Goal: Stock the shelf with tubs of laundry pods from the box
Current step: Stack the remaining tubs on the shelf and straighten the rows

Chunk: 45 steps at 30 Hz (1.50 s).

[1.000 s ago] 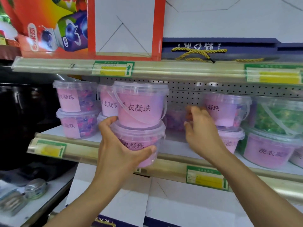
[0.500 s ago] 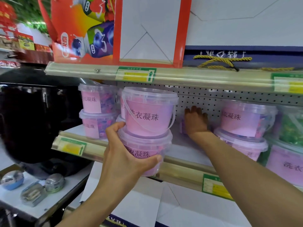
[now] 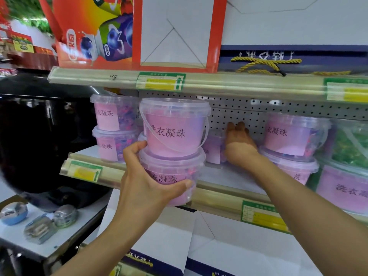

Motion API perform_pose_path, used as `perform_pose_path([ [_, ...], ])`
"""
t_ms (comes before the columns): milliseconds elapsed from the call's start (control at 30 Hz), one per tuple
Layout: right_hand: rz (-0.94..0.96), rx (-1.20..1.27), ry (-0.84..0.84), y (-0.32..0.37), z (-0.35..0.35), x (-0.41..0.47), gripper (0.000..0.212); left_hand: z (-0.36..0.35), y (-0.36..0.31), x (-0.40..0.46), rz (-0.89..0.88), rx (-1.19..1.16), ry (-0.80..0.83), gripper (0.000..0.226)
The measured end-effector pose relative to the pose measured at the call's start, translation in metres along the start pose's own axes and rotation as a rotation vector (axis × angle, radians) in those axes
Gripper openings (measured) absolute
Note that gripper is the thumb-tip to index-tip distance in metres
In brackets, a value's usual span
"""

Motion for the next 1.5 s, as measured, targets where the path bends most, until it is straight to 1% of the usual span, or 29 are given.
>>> perform_pose_path([
  [67, 0.029, 0.039, 0.002, 0.005, 0.000, 0.003, 0.055, 0.003, 0.001, -0.002, -0.007, 0.006, 0.002, 0.095],
  [200, 0.063, -0.005, 0.006, 0.009, -0.009, 0.012, 0.042, 0.009, 0.001, -0.005, -0.023, 0.025, -0.004, 0.096],
  [333, 0.114, 0.117, 0.025, 0.008, -0.010, 0.016, 0.041, 0.016, 0.002, -0.005, -0.018, 0.032, -0.025, 0.098],
  [433, 0.127, 0.174, 0.033, 0.008, -0.009, 0.015, 0.046, 0.019, 0.001, -0.003, -0.013, 0.038, -0.052, 0.096],
  [633, 0.113, 0.207, 0.031, 0.008, -0.006, 0.014, 0.054, 0.018, -0.001, -0.003, -0.003, 0.031, -0.057, 0.096],
  [767, 0.103, 0.222, 0.023, 0.007, -0.006, 0.015, 0.053, 0.014, -0.001, -0.004, -0.010, 0.030, -0.056, 0.095],
  [900, 0.079, 0.231, 0.018, 0.008, -0.006, 0.017, 0.050, 0.011, -0.003, -0.003, -0.013, 0.012, -0.046, 0.087],
  [1033, 0.061, 0.271, 0.015, 0.008, -0.001, 0.012, 0.057, 0.005, -0.005, -0.002, -0.013, -0.002, -0.033, 0.089],
  [1133, 0.118, 0.381, -0.066, 0.002, 0.015, -0.003, 0.058, -0.005, -0.007, 0.000, -0.016, -0.015, -0.017, 0.095],
  [1233, 0.213, 0.587, -0.105, -0.009, 0.030, -0.022, 0.043, -0.022, -0.011, 0.003, -0.036, -0.021, 0.012, 0.096],
  [1300, 0.218, 0.762, -0.068, -0.016, 0.037, -0.037, 0.035, -0.035, -0.014, 0.007, -0.056, -0.014, 0.031, 0.096],
  [1367, 0.204, 0.872, -0.025, -0.023, 0.044, -0.054, 0.033, -0.048, -0.017, 0.010, -0.071, -0.014, 0.037, 0.095],
  [1433, 0.220, 0.904, 0.023, -0.029, 0.050, -0.069, 0.031, -0.061, -0.020, 0.013, -0.075, -0.018, 0.043, 0.092],
  [1500, 0.242, 0.889, 0.072, -0.031, 0.052, -0.080, 0.035, -0.071, -0.021, 0.018, -0.075, -0.030, 0.047, 0.090],
])
Point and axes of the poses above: each hand's wrist, its own x-axis towards the middle knuckle, its own z-axis out of the back of the hand, y = z × x, the point moved 3 cm from there along x, towards the middle knuckle, and after that the axes turned 3 degrees about y, right-handed, at the moved point
